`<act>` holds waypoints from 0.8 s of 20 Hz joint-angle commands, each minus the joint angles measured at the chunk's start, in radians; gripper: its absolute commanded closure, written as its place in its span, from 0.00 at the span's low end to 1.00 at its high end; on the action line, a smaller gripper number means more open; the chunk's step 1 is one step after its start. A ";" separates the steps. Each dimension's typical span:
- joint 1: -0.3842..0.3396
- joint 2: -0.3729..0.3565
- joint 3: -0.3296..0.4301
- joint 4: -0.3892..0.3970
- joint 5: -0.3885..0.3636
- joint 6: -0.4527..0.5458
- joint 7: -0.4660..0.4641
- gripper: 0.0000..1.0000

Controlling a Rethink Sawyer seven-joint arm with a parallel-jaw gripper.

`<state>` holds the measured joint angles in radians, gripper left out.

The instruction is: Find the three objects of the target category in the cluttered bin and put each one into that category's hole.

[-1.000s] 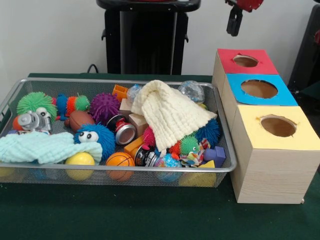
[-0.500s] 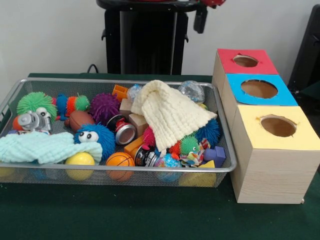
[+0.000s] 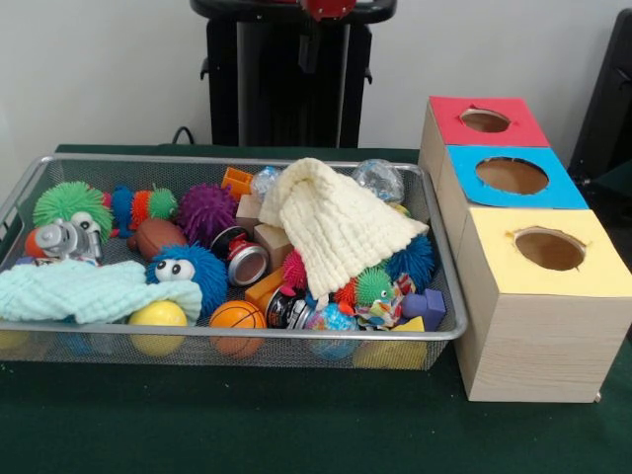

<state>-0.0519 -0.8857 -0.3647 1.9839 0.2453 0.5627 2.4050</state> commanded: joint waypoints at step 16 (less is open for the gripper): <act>0.016 -0.017 0.147 -0.112 -0.138 0.060 -0.028 1.00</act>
<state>-0.0312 -0.8801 -0.3008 1.9075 0.1671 0.5629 2.4050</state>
